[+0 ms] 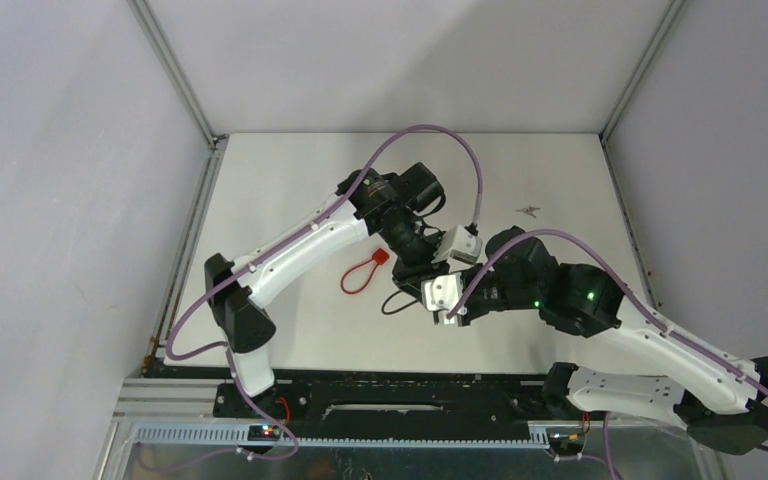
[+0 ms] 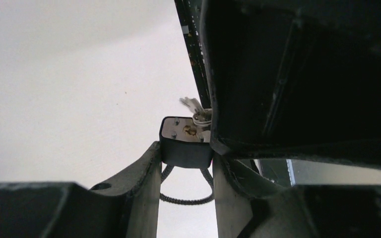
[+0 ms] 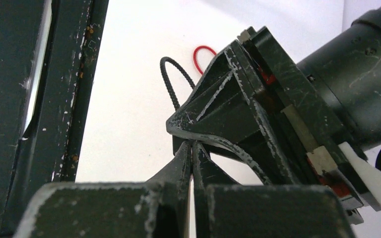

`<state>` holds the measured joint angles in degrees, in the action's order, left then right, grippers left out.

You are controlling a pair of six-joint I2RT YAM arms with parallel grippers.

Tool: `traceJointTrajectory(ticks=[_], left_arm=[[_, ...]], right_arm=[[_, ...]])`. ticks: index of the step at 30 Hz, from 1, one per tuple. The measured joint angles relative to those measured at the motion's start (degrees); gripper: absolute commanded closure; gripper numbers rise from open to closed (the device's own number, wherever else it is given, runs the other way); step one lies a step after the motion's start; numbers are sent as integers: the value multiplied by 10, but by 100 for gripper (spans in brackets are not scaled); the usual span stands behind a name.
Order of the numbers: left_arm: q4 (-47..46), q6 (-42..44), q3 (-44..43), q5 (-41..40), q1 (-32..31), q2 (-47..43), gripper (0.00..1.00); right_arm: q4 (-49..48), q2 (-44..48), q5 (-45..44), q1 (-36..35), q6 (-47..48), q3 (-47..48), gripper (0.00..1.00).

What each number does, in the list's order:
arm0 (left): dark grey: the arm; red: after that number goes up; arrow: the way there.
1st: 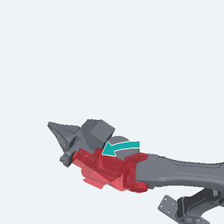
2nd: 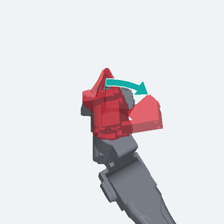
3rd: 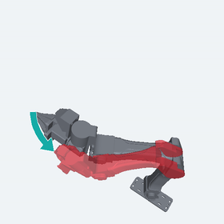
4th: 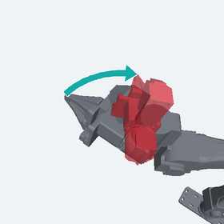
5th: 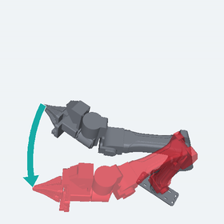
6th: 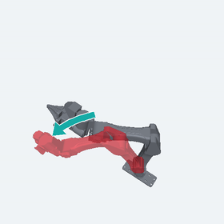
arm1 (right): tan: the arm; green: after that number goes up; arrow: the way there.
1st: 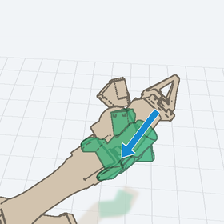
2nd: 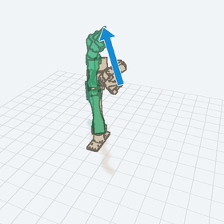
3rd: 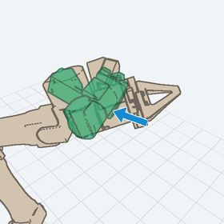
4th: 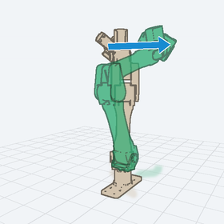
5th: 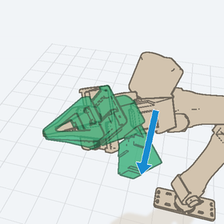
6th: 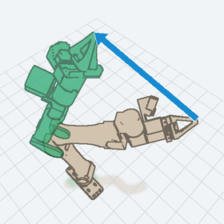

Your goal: Unlock with the key

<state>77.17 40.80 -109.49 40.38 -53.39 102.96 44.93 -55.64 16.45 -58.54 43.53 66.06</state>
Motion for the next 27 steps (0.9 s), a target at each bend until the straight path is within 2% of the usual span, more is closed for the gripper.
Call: traceJointTrajectory(ticks=[11,27], left_arm=[[0,34,0,17,2,0,100],[7,48,0,37,6,-2,100]], right_arm=[[-43,45,1,2,36,-48,100],[-29,73,72,81,38,-70,100]])
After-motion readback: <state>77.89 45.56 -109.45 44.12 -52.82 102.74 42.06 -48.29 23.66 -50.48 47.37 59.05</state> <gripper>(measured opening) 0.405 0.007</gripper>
